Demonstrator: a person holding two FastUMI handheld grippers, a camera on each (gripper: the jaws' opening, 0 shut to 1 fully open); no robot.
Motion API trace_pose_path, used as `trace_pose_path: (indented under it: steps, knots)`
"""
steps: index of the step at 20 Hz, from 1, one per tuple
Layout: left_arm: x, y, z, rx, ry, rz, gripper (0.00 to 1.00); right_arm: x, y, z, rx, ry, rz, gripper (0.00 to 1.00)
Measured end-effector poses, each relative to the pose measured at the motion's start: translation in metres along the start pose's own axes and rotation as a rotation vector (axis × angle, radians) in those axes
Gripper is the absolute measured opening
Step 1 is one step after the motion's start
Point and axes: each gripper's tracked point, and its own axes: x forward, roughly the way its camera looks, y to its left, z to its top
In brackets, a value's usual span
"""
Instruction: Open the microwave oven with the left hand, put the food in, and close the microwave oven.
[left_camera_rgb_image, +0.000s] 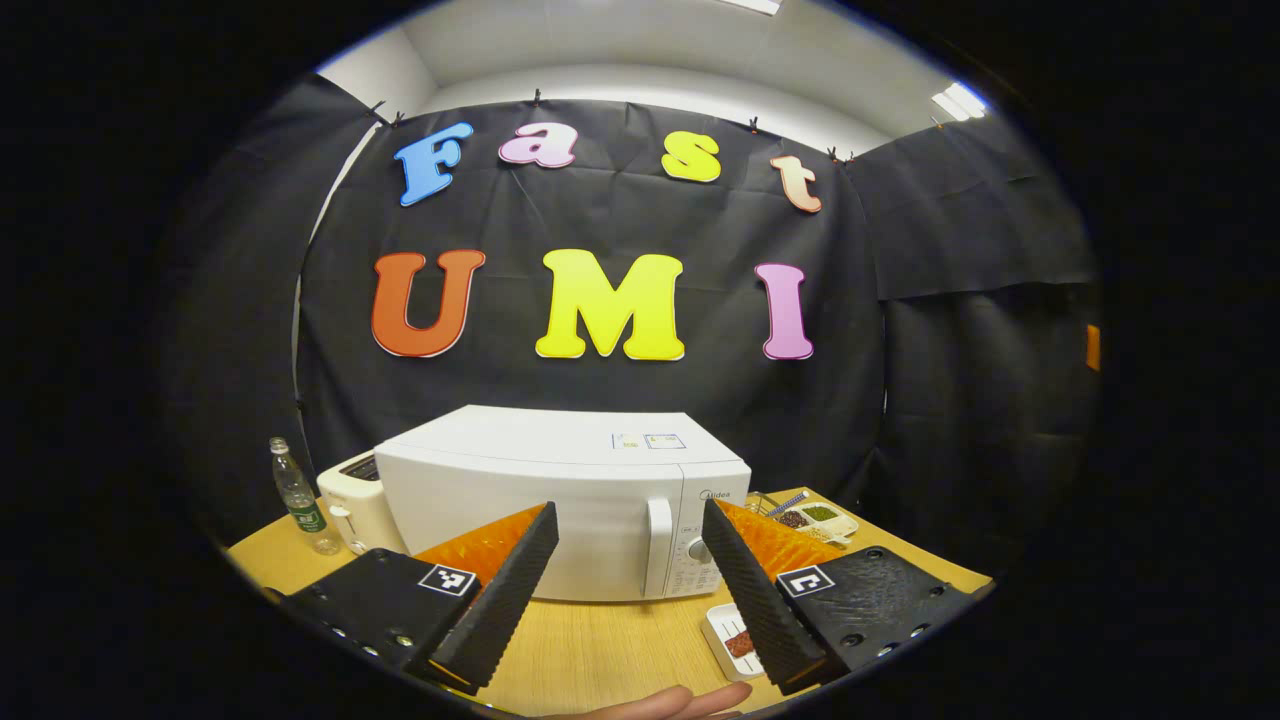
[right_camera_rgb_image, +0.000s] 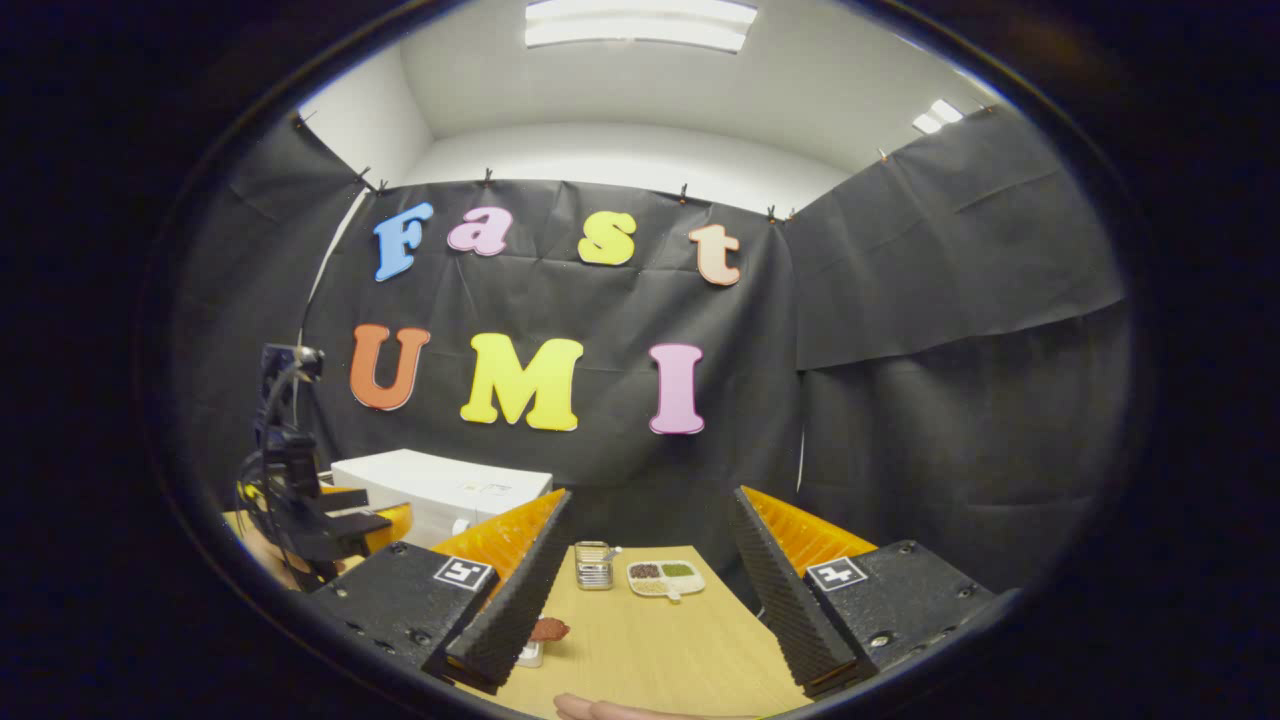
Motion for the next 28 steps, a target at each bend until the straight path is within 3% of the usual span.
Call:
trace_pose_path:
  steps: [6, 9, 10, 11, 14, 15, 16, 18, 19, 22, 24, 25, 27, 28]
  knots:
    - [0.070, -0.015, -0.059, -0.013, 0.065, 0.012, 0.92, 0.010, -0.025, -0.017, -0.014, 0.012, -0.018, 0.93]
    - [0.095, -0.016, -0.082, 0.029, 0.101, 0.033, 0.93, 0.011, -0.046, -0.029, -0.030, 0.020, -0.051, 0.93]
    - [0.103, -0.015, -0.091, 0.035, 0.117, 0.040, 0.81, 0.011, -0.052, -0.033, -0.032, 0.024, -0.058, 0.99]
    - [0.108, -0.015, -0.096, 0.032, 0.127, 0.047, 0.92, 0.011, -0.058, -0.037, -0.031, 0.029, -0.068, 0.99]
    - [0.120, -0.012, -0.104, -0.012, 0.143, 0.046, 0.92, 0.013, -0.075, -0.047, -0.033, 0.041, -0.093, 0.99]
    - [0.125, -0.011, -0.106, 0.004, 0.131, 0.055, 0.80, 0.014, -0.080, -0.051, -0.033, 0.048, -0.101, 0.99]
    - [0.122, -0.010, -0.102, 0.031, 0.113, 0.064, 0.74, 0.014, -0.083, -0.054, -0.030, 0.056, -0.107, 0.99]
    - [0.123, -0.005, -0.106, 0.079, 0.114, 0.102, 0.72, 0.015, -0.087, -0.062, -0.025, 0.077, -0.113, 0.99]
    - [0.124, -0.010, -0.106, 0.067, 0.099, 0.086, 0.51, 0.016, -0.089, -0.065, -0.023, 0.085, -0.116, 0.99]
    - [0.126, -0.016, -0.108, 0.043, 0.106, 0.096, 0.14, 0.011, -0.096, -0.067, -0.029, 0.094, -0.129, 0.99]
    - [0.122, -0.014, -0.106, 0.054, 0.116, 0.120, 0.17, 0.007, -0.101, -0.066, -0.041, 0.091, -0.145, 0.99]
    - [0.125, -0.014, -0.110, 0.036, 0.128, 0.121, 0.08, 0.004, -0.103, -0.066, -0.047, 0.092, -0.152, 0.99]
    - [0.126, -0.014, -0.112, 0.007, 0.131, 0.119, 0.08, -0.001, -0.105, -0.066, -0.049, 0.097, -0.155, 0.99]
    - [0.120, -0.014, -0.113, -0.006, 0.146, 0.112, 0.00, -0.003, -0.105, -0.065, -0.049, 0.099, -0.156, 0.99]
